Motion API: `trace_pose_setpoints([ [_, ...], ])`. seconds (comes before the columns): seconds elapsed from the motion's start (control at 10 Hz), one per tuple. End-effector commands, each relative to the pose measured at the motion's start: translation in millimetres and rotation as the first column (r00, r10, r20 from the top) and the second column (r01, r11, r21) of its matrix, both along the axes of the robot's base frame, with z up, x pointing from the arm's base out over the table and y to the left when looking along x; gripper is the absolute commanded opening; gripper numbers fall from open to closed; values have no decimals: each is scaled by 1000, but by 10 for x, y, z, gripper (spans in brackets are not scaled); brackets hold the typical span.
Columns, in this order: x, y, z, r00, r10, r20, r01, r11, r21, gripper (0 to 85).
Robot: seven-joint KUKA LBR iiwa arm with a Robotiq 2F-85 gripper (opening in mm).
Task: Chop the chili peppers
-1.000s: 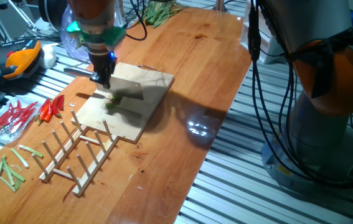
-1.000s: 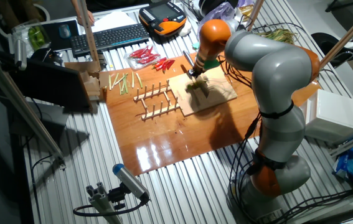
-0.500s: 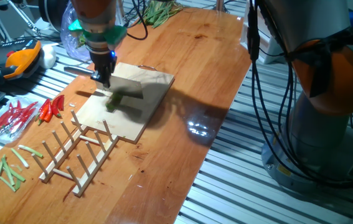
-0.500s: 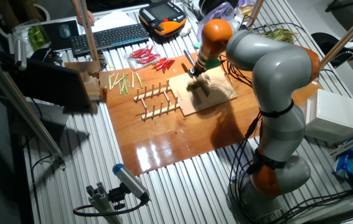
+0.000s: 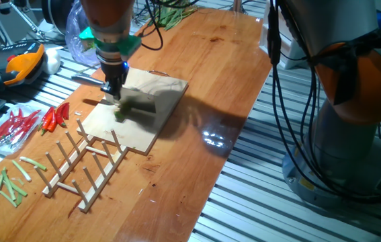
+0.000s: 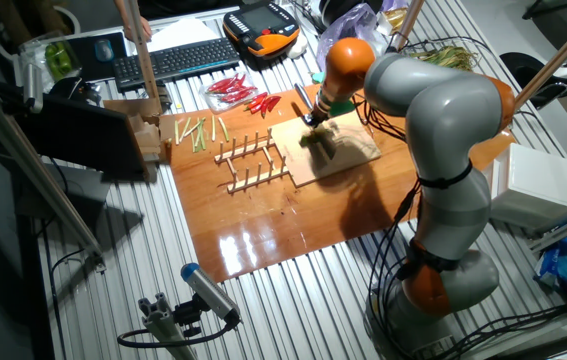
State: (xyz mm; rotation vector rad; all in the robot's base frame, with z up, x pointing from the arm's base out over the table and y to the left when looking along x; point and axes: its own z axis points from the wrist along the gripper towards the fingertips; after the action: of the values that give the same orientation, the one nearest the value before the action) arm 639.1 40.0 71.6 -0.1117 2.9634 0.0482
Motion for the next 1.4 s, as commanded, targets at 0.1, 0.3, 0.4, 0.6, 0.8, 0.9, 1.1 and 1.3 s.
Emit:
trace_pose_setpoints([
  [0.1,-34,0,-53,1000,-2,4,2,1000,7,0],
  [0.3,-50,-20,-98,1000,1,4,-2,1000,16,0],
  [0.4,-95,0,-100,1000,-3,-4,3,1000,17,0],
  [0.6,-178,13,-123,1000,-6,-21,7,1000,27,0],
  [0.8,-152,12,-78,1000,-9,-26,9,1000,27,0],
  [0.9,-98,2,-14,999,-7,-37,8,1000,24,0],
  [1.1,23,-87,114,999,9,-48,-8,1000,17,0],
  [1.3,88,-206,164,999,13,-46,-13,1000,6,0],
])
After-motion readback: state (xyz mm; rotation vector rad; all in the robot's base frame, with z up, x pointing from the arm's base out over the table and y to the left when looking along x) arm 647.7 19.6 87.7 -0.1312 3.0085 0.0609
